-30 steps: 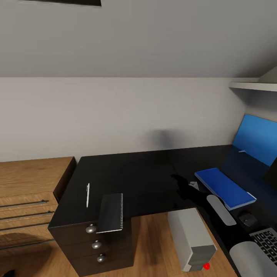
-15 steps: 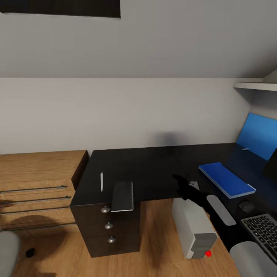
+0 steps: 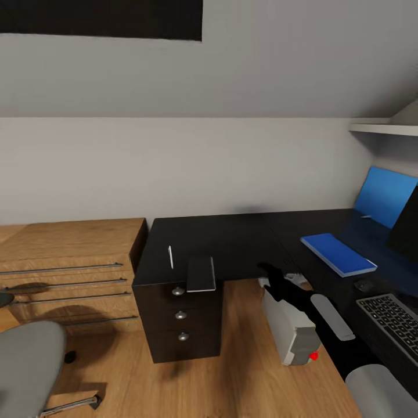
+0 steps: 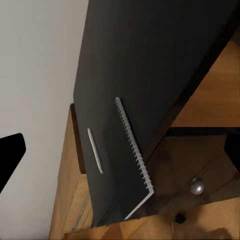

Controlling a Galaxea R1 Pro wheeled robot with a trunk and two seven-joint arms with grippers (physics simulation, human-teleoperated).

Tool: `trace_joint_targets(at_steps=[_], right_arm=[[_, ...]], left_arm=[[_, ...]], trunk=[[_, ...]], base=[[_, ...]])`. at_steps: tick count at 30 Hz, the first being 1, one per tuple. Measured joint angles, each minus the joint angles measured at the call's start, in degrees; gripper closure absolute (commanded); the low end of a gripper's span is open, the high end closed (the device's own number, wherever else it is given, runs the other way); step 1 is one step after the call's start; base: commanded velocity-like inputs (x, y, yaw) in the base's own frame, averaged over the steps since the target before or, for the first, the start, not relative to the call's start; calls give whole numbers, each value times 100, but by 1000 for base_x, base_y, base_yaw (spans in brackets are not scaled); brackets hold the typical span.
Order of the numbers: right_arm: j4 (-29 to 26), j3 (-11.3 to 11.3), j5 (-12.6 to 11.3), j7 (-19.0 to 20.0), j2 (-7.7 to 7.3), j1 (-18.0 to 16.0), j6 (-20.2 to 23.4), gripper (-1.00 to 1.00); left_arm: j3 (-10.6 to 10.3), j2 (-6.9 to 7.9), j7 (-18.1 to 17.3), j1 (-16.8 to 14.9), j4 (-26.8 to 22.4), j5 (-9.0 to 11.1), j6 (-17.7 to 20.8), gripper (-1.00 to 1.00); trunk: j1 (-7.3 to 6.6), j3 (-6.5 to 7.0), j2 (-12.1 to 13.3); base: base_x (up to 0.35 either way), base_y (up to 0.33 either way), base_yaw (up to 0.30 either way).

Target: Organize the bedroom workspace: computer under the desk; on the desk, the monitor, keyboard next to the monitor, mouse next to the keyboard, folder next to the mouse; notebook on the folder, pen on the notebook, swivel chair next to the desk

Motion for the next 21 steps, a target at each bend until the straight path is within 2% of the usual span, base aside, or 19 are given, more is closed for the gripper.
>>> trace_joint_targets(at_steps=[11, 18, 21], right_arm=[[133, 48, 16, 3, 207, 0, -19, -100], [752, 66, 26, 3, 427, 0, -65, -100], [854, 68, 83, 3, 504, 0, -88, -100]], left_arm=[[40, 26, 14, 0, 0, 17, -8, -100], [52, 26, 22, 0, 1, 27, -9, -100], [55, 26, 37, 0, -1, 35, -9, -100]], trunk=[[-2, 0, 0], [-2, 0, 0], [-2, 0, 0]], base=[[-11, 5, 0], [0, 0, 0], [0, 0, 0]])
